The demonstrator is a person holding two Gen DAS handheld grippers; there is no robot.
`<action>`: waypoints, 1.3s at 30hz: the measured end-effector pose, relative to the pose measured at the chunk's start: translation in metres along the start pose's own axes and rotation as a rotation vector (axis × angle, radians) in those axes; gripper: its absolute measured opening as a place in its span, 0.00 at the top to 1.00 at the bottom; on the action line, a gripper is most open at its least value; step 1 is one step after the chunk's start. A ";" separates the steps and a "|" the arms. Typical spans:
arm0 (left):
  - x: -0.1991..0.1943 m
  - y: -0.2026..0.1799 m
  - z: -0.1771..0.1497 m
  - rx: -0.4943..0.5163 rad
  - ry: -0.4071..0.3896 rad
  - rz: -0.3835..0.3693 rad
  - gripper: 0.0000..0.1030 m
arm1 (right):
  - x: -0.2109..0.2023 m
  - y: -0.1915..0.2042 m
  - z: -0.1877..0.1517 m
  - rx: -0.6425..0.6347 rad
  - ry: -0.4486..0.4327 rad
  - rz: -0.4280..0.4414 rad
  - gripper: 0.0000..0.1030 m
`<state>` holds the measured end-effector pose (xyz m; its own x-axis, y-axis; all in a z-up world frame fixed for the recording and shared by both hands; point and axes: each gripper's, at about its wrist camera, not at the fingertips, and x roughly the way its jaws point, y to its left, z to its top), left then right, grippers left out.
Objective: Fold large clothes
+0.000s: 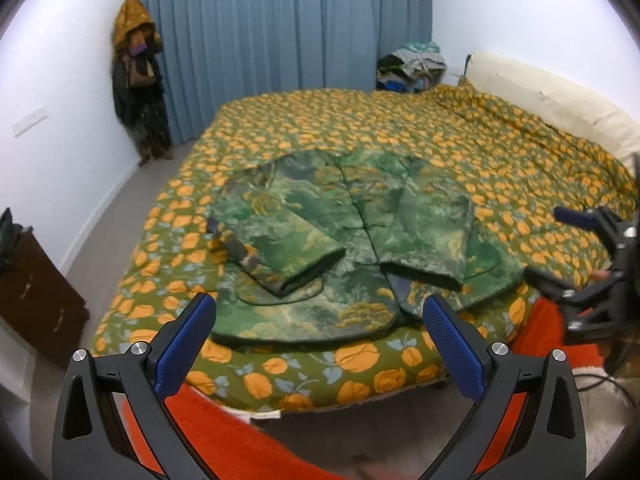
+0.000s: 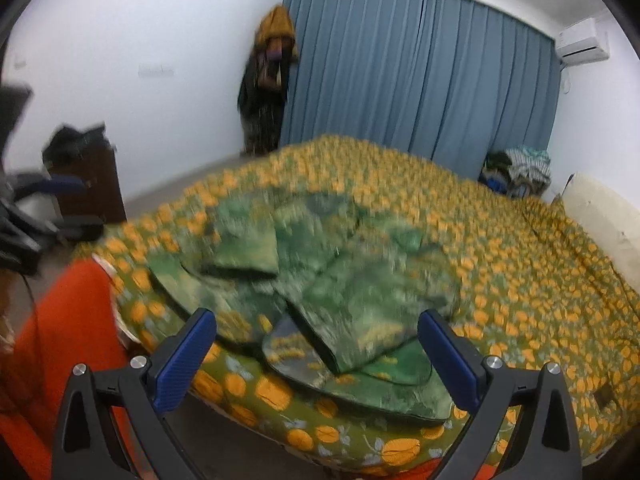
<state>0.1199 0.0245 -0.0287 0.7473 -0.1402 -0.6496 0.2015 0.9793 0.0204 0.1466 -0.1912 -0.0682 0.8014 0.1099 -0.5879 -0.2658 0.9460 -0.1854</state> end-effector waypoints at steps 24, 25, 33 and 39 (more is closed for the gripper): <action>0.082 0.013 -0.009 -0.088 0.178 -0.013 0.00 | 0.162 -0.062 -0.024 0.091 0.212 -0.002 0.88; 0.083 0.014 -0.008 -0.089 0.174 -0.011 0.00 | 0.148 -0.077 -0.018 0.136 0.180 -0.017 0.88; 0.102 0.028 0.006 -0.095 0.187 -0.017 0.00 | 0.058 -0.232 -0.010 0.467 0.007 -0.255 0.89; 0.108 0.028 0.019 -0.035 0.159 -0.003 0.00 | 0.063 -0.338 -0.046 0.653 0.053 -0.388 0.88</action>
<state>0.2182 0.0342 -0.0838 0.6362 -0.1211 -0.7620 0.1791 0.9838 -0.0068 0.2625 -0.5186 -0.0794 0.7418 -0.2670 -0.6152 0.4142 0.9038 0.1072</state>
